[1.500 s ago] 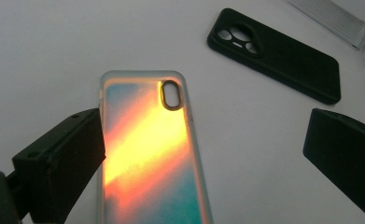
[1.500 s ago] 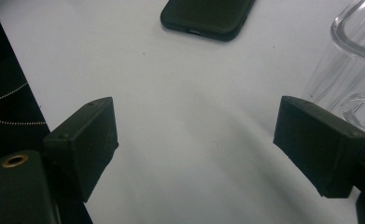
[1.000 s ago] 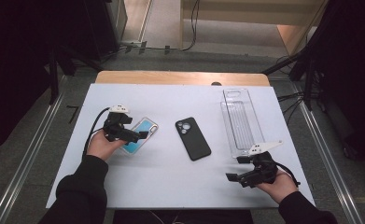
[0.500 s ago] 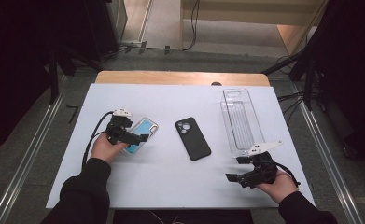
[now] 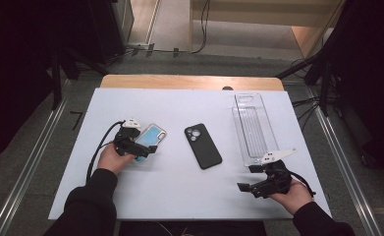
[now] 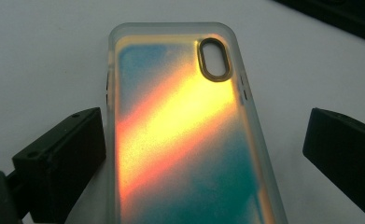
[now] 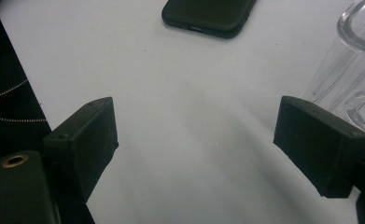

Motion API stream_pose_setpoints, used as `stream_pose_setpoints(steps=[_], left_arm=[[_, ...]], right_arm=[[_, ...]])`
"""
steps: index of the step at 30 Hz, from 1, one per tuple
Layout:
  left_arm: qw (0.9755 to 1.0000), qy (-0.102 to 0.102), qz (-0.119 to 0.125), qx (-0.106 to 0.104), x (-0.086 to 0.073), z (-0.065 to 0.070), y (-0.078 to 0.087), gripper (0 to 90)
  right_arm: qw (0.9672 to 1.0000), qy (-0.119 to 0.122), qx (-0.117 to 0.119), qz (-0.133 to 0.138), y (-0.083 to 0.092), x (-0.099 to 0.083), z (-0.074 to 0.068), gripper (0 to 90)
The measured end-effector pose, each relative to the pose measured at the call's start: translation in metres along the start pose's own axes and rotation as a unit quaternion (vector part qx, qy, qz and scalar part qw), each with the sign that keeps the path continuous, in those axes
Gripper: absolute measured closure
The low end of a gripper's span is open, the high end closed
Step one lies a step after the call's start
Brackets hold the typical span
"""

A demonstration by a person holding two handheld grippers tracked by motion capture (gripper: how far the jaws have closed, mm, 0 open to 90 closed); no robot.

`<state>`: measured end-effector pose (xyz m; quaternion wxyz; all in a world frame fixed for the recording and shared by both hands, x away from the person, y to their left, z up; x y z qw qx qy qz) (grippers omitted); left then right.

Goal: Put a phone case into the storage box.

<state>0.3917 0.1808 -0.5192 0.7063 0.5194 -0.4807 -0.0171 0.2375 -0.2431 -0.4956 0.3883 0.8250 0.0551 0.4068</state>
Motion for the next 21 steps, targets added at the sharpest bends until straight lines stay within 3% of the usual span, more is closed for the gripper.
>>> stream_pose_setpoints(steps=[4, 12, 15, 21], left_arm=[[0.9985, -0.042, 0.0, 0.036, -0.0037, 0.0081, -0.0028, 0.0], [0.9983, -0.027, 0.005, 0.051, -0.0041, 0.0089, -0.001, 5.1], [0.9981, -0.02, 0.004, 0.058, -0.0031, 0.0089, 0.0013, 15.8], [0.9982, -0.014, 0.004, 0.058, -0.0026, 0.0089, 0.0024, 16.7]], right_arm=[[1.0, 0.0, 0.0, 0.0, 0.0, -0.0001, -0.0003, 11.9], [1.0, 0.0, 0.001, -0.001, -0.0007, -0.0004, -0.0001, 11.9], [1.0, 0.001, 0.0, -0.001, -0.0008, -0.0004, -0.0002, 11.9], [1.0, -0.001, 0.001, -0.002, -0.0014, -0.0004, -0.0001, 11.9]])
Point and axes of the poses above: each handheld gripper's, and its own axes: y roughly backward along the jaws, x roughly out of its top, z roughly to its right, the point moved 2 cm from there along -y, roughly forward along the jaws, and after that the axes turned 6 degrees about x, right-handed, at the moved point
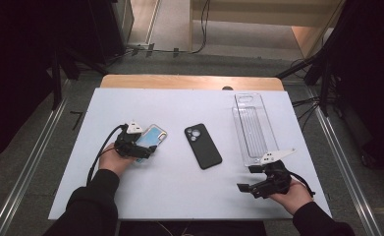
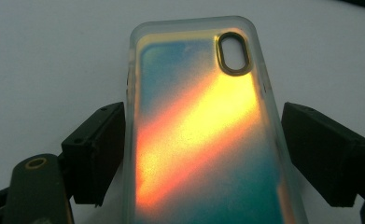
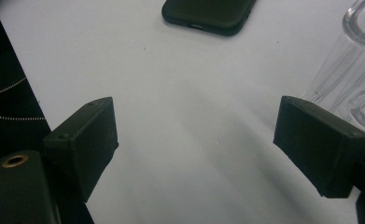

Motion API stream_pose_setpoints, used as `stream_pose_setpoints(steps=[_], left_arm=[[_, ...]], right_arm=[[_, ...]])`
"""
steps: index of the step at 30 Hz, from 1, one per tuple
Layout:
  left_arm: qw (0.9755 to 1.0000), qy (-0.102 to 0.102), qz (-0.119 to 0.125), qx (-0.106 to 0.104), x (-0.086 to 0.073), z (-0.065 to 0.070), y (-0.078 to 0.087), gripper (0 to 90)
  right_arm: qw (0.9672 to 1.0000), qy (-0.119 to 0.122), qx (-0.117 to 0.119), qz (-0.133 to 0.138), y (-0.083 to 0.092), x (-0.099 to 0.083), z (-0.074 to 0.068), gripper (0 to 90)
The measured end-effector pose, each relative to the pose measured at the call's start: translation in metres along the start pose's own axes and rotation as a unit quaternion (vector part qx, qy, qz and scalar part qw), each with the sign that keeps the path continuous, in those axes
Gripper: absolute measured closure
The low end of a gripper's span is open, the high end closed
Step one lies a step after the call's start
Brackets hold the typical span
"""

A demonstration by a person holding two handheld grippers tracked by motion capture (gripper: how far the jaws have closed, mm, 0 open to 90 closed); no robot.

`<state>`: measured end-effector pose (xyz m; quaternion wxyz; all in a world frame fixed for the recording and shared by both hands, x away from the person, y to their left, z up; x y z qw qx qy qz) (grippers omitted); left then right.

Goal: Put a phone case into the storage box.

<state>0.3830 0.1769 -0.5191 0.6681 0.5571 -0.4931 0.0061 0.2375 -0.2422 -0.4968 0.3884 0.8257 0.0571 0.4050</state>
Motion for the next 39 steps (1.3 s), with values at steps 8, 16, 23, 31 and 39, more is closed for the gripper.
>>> stream_pose_setpoints(steps=[8, 16, 23, 31, 39], left_arm=[[1.0, 0.004, -0.007, -0.001, 0.001, 0.0, 0.001, 17.2], [0.9997, 0.024, -0.005, -0.009, 0.005, -0.004, 0.007, 17.2], [0.9976, 0.05, 0.011, -0.046, 0.014, -0.004, 0.02, 17.2], [0.9951, 0.072, 0.021, -0.064, 0.023, -0.002, 0.035, 17.2], [0.9942, 0.071, 0.026, -0.075, 0.029, 0.005, 0.05, 17.2]], right_arm=[[1.0, 0.002, 0.001, 0.002, 0.001, 0.001, -0.001, 11.9], [1.0, 0.003, 0.003, 0.002, 0.001, 0.001, -0.002, 11.9], [1.0, 0.004, 0.003, 0.002, 0.001, 0.001, -0.002, 11.9], [1.0, 0.005, 0.003, 0.008, 0.002, 0.002, -0.002, 11.9], [0.9999, -0.002, 0.001, 0.011, 0.003, 0.002, 0.0, 11.8]])
Point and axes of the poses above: each handheld gripper's, and its own axes: y roughly backward along the jaws, x roughly out of its top, z roughly to its right, the point moved 2 cm from there along -y, roughly forward along the jaws, and after that the axes turned 6 degrees about x, right-handed, at the moved point
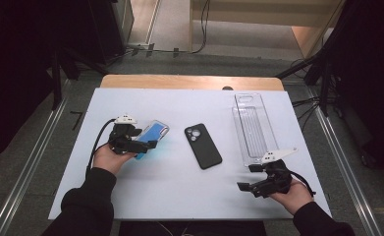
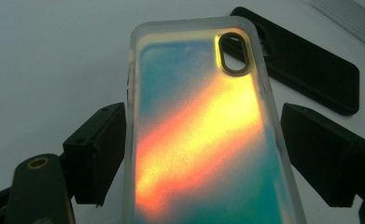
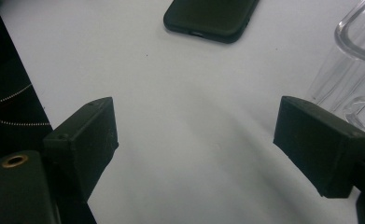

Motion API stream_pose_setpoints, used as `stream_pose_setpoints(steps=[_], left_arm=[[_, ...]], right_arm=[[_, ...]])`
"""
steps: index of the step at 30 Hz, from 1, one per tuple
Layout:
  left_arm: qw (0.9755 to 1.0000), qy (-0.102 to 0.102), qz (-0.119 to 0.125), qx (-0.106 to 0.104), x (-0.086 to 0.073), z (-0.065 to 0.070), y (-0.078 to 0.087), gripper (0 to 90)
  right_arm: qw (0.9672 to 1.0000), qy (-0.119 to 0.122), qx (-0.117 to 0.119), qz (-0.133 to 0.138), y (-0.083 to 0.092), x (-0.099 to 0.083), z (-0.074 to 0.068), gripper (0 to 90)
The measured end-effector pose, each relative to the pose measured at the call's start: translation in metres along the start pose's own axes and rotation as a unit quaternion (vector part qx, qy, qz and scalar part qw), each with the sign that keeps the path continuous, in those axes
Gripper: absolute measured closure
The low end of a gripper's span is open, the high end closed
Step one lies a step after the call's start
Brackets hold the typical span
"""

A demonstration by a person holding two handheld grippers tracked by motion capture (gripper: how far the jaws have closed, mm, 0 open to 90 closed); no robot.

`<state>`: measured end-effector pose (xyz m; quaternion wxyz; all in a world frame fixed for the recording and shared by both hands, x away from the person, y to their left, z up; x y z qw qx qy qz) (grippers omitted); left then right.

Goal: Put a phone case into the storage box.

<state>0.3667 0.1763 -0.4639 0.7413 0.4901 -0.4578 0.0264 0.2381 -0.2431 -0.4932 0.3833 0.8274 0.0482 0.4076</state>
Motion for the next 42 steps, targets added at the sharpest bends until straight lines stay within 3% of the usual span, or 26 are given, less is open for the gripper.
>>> stream_pose_setpoints(steps=[11, 18, 26, 33, 42], left_arm=[[0.9999, 0.008, 0.0, -0.015, 0.004, 0.018, 0.009, 17.1], [0.9998, 0.006, 0.0, -0.017, 0.005, 0.041, 0.01, 17.1], [0.9997, 0.001, 0.019, -0.016, 0.003, 0.062, 0.011, 17.1], [0.9998, 0.007, 0.014, -0.013, 0.003, 0.075, 0.007, 17.1], [0.9996, 0.014, 0.023, -0.011, 0.002, 0.092, -0.003, 17.1]], right_arm=[[0.9999, 0.004, 0.005, 0.013, 0.003, 0.004, -0.003, 11.9], [0.9998, -0.01, 0.009, 0.016, 0.005, 0.006, -0.006, 11.9], [0.9994, -0.011, 0.013, 0.031, 0.0, 0.015, -0.014, 11.8], [0.9982, -0.032, 0.015, 0.049, 0.002, 0.025, -0.02, 11.9], [0.9982, -0.035, 0.005, 0.049, 0.001, 0.038, -0.026, 12.6]])
Point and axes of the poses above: each handheld gripper's, and its own axes: y roughly backward along the jaws, x roughly out of its top, z roughly to its right, the point moved 2 cm from there along -y, roughly forward along the jaws, and after that the axes turned 6 degrees about x, right-handed, at the moved point
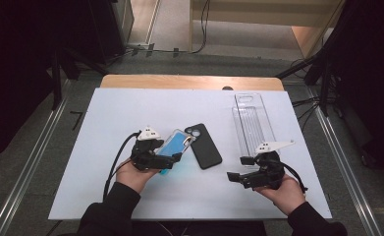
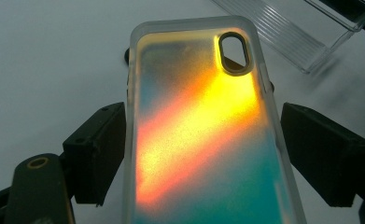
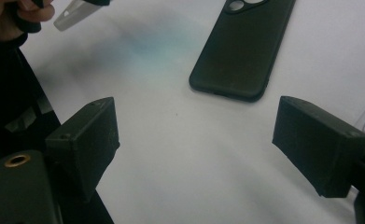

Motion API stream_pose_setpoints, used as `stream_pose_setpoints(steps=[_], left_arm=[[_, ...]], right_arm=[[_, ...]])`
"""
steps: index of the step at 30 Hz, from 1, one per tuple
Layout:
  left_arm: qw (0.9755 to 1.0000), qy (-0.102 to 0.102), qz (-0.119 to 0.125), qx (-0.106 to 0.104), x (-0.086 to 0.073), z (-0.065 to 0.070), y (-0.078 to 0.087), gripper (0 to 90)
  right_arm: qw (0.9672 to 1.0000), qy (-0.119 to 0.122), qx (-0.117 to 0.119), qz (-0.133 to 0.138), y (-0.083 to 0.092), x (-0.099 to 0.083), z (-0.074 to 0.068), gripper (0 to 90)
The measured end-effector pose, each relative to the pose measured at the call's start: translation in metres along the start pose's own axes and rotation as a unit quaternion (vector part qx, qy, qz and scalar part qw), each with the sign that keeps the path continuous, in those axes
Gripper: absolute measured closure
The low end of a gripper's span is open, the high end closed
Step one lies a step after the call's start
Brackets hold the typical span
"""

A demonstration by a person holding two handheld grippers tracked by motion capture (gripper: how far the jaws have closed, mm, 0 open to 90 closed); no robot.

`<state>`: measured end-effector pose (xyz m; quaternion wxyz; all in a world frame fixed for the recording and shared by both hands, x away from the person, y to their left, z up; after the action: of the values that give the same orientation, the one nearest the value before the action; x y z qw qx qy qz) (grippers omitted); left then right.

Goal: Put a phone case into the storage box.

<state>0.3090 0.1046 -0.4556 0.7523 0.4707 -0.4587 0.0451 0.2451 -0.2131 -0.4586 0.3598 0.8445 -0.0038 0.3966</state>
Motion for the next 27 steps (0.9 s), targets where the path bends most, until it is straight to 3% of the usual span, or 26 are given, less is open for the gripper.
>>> stream_pose_setpoints(steps=[8, 13, 18, 25, 27], left_arm=[[0.9999, 0.012, 0.012, 0.002, -0.002, 0.011, -0.007, 17.1], [0.9993, 0.017, 0.03, 0.017, -0.002, 0.013, -0.008, 17.1], [0.9977, 0.017, 0.055, 0.036, -0.004, 0.016, -0.008, 17.1], [0.9962, 0.013, 0.076, 0.041, -0.009, 0.024, -0.01, 17.1], [0.9946, 0.014, 0.091, 0.048, -0.009, 0.025, -0.009, 17.1]], right_arm=[[0.9999, -0.007, 0.001, 0.012, -0.002, 0.015, -0.006, 12.6], [0.9998, -0.01, 0.002, 0.014, -0.005, 0.026, -0.009, 12.6], [0.9995, -0.019, 0.0, 0.024, -0.009, 0.038, -0.012, 12.6], [0.9991, -0.029, 0.003, 0.032, -0.014, 0.053, -0.015, 13.1], [0.999, -0.029, 0.0, 0.034, -0.017, 0.057, -0.014, 13.1]])
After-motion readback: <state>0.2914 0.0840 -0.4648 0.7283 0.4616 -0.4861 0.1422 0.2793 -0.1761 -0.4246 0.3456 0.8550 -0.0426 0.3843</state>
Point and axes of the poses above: each handheld gripper's, and its own axes: y roughly backward along the jaws, x roughly out of its top, z roughly to its right, the point moved 2 cm from there along -y, roughly forward along the jaws, and after that the axes turned 6 degrees about x, right-handed, at the moved point
